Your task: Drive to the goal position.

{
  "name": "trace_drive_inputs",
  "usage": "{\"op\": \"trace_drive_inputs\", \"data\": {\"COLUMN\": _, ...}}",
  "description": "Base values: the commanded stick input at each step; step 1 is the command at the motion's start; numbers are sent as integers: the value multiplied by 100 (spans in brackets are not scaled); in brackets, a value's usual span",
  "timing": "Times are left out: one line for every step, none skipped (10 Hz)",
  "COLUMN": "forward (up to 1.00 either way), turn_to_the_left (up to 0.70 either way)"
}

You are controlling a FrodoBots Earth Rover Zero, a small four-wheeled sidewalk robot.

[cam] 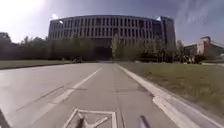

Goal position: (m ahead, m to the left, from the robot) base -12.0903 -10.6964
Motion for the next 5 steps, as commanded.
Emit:
{"op": "trace_drive_inputs", "data": {"forward": 70, "turn_to_the_left": 0}}
{"op": "trace_drive_inputs", "data": {"forward": 70, "turn_to_the_left": 0}}
{"op": "trace_drive_inputs", "data": {"forward": 70, "turn_to_the_left": 0}}
{"op": "trace_drive_inputs", "data": {"forward": 70, "turn_to_the_left": 0}}
{"op": "trace_drive_inputs", "data": {"forward": 70, "turn_to_the_left": 0}}
